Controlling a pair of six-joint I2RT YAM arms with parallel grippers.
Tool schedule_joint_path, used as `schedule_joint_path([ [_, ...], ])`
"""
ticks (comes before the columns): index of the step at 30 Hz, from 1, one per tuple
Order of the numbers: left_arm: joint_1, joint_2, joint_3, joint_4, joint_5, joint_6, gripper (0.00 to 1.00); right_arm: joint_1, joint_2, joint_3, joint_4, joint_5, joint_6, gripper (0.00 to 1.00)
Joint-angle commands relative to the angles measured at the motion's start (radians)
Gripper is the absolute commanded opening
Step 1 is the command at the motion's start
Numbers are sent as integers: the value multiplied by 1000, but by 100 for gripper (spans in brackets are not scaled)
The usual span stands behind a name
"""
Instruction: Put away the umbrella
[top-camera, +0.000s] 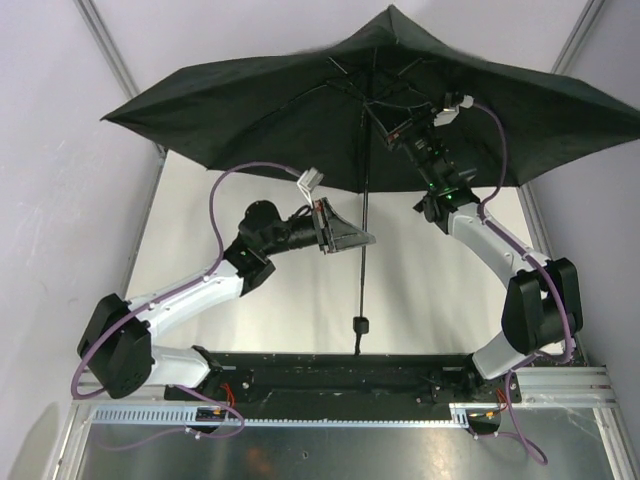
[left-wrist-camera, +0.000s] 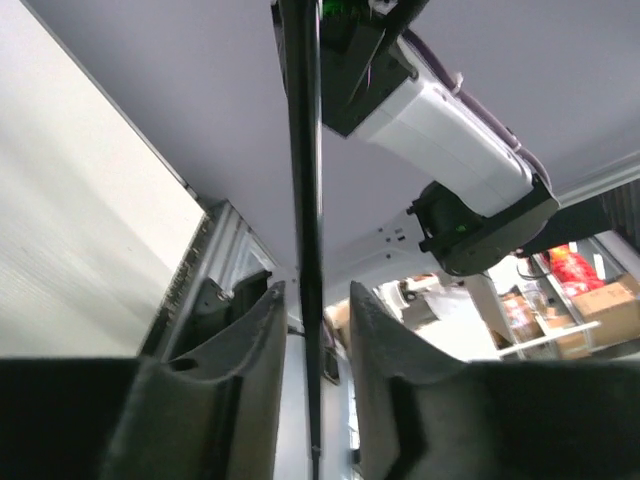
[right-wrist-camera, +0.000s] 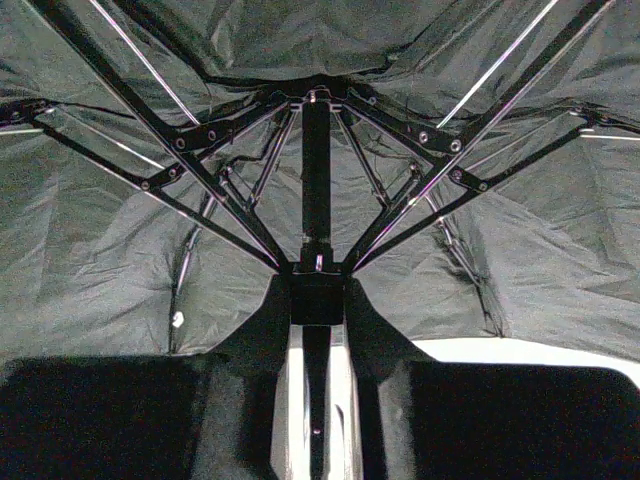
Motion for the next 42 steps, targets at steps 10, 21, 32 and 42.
schedule_joint_path([
  [10,-182,4,-183,47,30,7,53,-81,37,139,65,87,-45,0],
  [21,-31,30,-89,47,-8,-50,0,-94,7,213,-263,-148,-261,0],
  [32,109,197,174,36,67,-64,0,11,-335,-440,29,-91,-129,0],
  [42,83,152,139,15,8,-47,0,31,-314,-429,65,-94,-128,0],
])
